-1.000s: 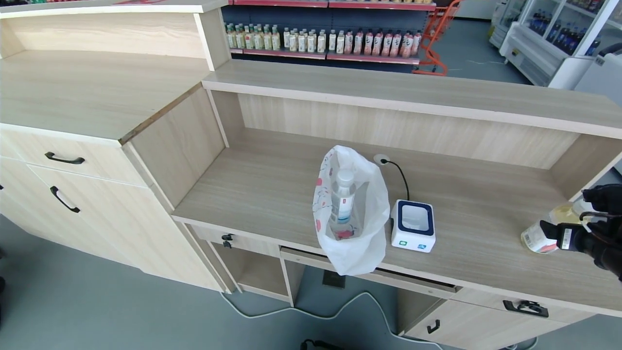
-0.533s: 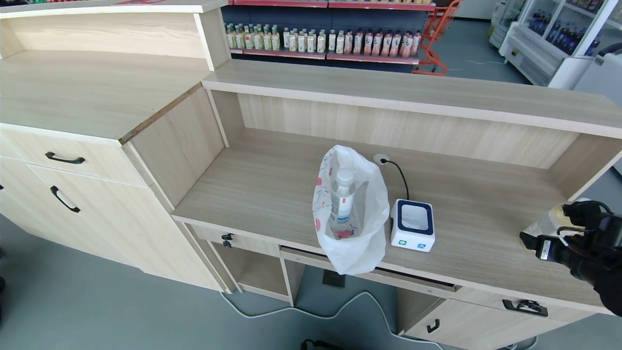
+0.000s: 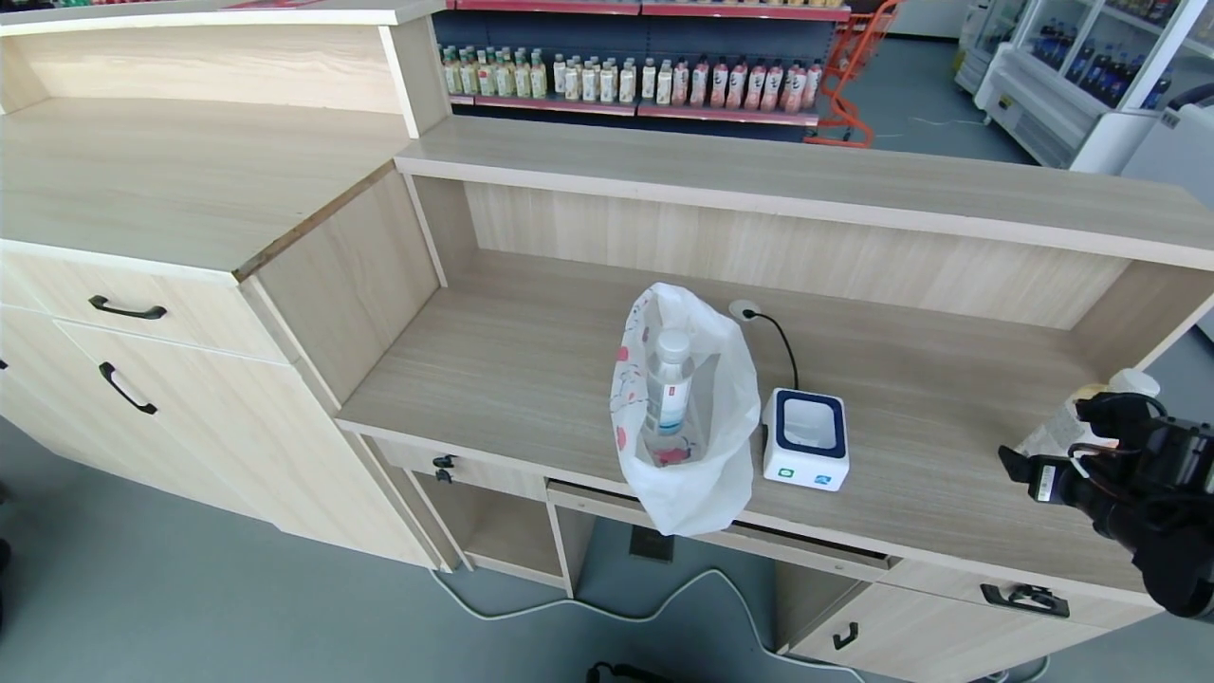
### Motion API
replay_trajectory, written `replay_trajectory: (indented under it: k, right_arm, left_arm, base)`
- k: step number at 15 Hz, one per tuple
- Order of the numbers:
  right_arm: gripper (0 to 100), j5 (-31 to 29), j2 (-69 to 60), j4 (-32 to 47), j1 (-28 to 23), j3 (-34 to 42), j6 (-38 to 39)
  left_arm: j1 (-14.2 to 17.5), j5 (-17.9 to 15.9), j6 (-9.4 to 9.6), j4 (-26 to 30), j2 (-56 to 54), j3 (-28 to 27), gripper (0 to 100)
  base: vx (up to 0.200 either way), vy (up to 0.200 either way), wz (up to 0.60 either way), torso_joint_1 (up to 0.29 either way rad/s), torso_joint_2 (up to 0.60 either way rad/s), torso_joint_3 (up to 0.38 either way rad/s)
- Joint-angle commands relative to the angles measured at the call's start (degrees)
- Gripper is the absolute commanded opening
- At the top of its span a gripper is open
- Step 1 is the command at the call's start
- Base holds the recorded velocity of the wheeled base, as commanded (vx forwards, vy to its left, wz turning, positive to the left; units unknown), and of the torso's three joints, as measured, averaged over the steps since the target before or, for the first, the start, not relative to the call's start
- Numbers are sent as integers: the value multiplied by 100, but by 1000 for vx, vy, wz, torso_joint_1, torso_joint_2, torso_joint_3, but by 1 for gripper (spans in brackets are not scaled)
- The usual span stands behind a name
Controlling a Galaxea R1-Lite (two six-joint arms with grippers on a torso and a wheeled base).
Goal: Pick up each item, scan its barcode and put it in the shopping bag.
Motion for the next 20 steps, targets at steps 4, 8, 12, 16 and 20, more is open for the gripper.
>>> replay_trajectory:
  k: [4, 8, 12, 16, 20]
  right_arm:
    - [100, -640, -24, -3, -176, 3, -143]
    - [100, -640, 11, -197, -220, -120, -11]
    - [100, -632, 134, -206, -308, -410, 7]
    - [100, -465, 407, -144, -325, -753, 16]
    - [100, -324, 723, -144, -325, -1218, -2]
  left_arm:
    - [0, -2, -2, 2, 0, 1, 100]
    - [0, -2, -2, 2, 0, 1, 100]
    - [0, -2, -2, 2, 0, 1, 100]
    - [0, -2, -2, 2, 0, 1, 100]
    - [0, -2, -2, 2, 0, 1, 100]
  base:
    - [0, 0, 0, 0, 0, 0]
    - [0, 0, 0, 0, 0, 0]
    - [0, 0, 0, 0, 0, 0]
    - [0, 0, 0, 0, 0, 0]
    - [0, 0, 0, 0, 0, 0]
